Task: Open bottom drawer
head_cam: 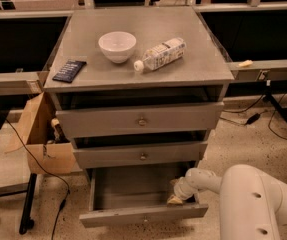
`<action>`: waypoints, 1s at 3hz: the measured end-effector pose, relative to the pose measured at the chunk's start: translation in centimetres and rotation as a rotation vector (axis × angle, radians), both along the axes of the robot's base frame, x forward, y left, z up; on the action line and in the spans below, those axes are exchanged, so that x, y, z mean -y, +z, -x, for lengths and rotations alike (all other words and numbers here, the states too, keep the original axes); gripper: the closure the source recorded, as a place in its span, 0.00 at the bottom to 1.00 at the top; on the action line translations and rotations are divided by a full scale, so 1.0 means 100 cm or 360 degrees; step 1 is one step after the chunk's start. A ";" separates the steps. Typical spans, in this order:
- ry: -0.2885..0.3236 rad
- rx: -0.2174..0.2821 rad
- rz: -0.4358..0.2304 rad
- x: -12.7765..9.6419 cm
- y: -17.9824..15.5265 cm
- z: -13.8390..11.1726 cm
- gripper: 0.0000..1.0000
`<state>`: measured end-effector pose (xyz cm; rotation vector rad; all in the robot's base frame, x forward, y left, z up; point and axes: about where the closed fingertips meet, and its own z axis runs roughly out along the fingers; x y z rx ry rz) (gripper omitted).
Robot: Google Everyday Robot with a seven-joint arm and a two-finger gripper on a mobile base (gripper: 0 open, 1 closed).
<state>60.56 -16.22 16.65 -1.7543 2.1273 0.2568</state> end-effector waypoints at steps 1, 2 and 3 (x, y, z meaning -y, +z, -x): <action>-0.0105 0.0015 -0.0079 0.004 0.005 -0.002 0.49; -0.0210 0.0040 -0.0154 0.010 0.013 -0.005 0.72; -0.0281 0.0062 -0.0206 0.014 0.022 -0.006 0.96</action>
Offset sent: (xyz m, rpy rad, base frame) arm 0.0115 -0.0213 0.0278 0.1529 -0.0520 -0.2183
